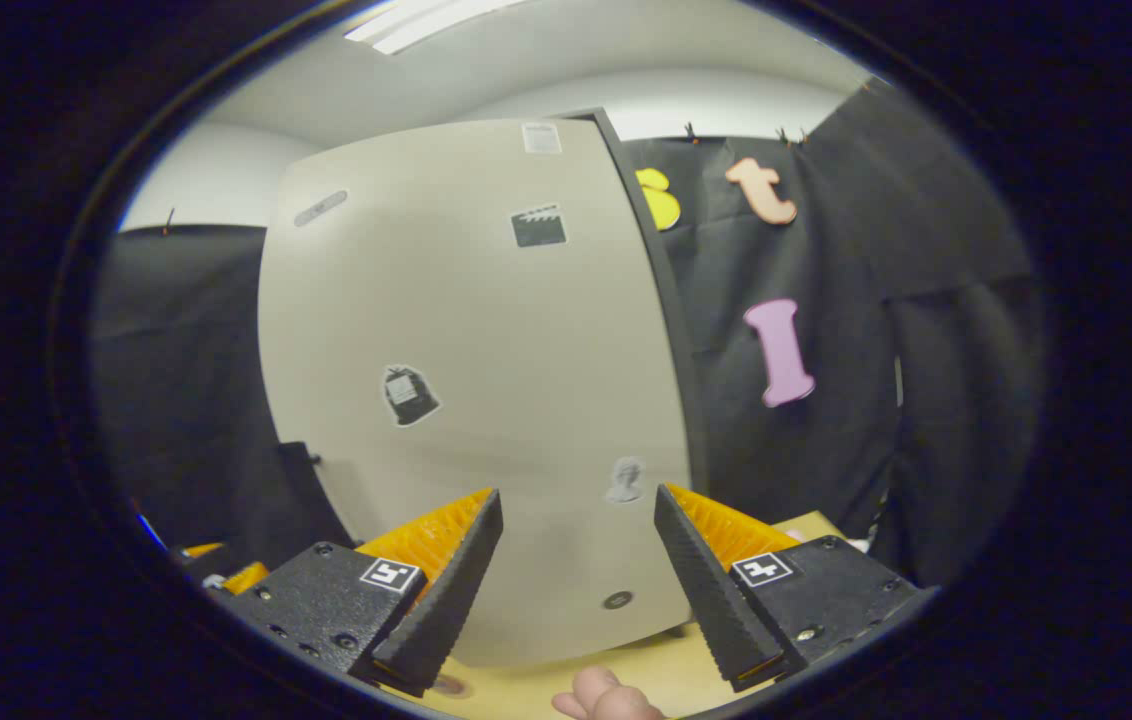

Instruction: Open the cabinet door with the right hand, grasp the bottle in the cabinet with the left hand and place it on the coaster, then close the cabinet door with the right hand.

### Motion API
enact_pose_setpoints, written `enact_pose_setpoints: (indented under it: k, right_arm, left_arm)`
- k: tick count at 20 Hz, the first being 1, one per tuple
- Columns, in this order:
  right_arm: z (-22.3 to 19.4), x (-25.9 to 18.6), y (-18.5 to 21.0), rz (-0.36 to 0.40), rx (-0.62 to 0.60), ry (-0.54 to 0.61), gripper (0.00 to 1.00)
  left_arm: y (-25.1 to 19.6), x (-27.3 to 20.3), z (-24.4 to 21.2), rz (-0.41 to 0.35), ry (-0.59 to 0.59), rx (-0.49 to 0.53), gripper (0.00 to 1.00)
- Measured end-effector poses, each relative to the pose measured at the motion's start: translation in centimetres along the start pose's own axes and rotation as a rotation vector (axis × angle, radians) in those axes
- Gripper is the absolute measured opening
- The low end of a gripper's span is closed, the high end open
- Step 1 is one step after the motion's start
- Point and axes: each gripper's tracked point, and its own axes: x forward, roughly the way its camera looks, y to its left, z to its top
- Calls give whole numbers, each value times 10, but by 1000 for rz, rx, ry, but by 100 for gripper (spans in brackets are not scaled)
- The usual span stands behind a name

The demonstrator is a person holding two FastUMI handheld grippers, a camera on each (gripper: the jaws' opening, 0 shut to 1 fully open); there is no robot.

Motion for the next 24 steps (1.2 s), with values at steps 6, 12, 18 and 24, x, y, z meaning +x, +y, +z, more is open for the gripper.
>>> enact_pose_setpoints:
  k: [6, 12, 18, 24]
  right_arm:
    - [-20, -42, 0, -54, -128, -27, 99]
    - [-81, -60, 11, -66, -29, 99, 97]
    - [-81, -74, 17, -47, -29, 100, 96]
    - [-85, -80, 26, -1, -32, 113, 96]
  left_arm:
    - [-51, 18, 11, -125, -18, -18, 96]
    - [-86, 27, 9, -180, -12, -32, 100]
    - [-100, 24, 15, -213, -31, -31, 96]
    - [-79, 9, 24, -139, -83, -74, 96]
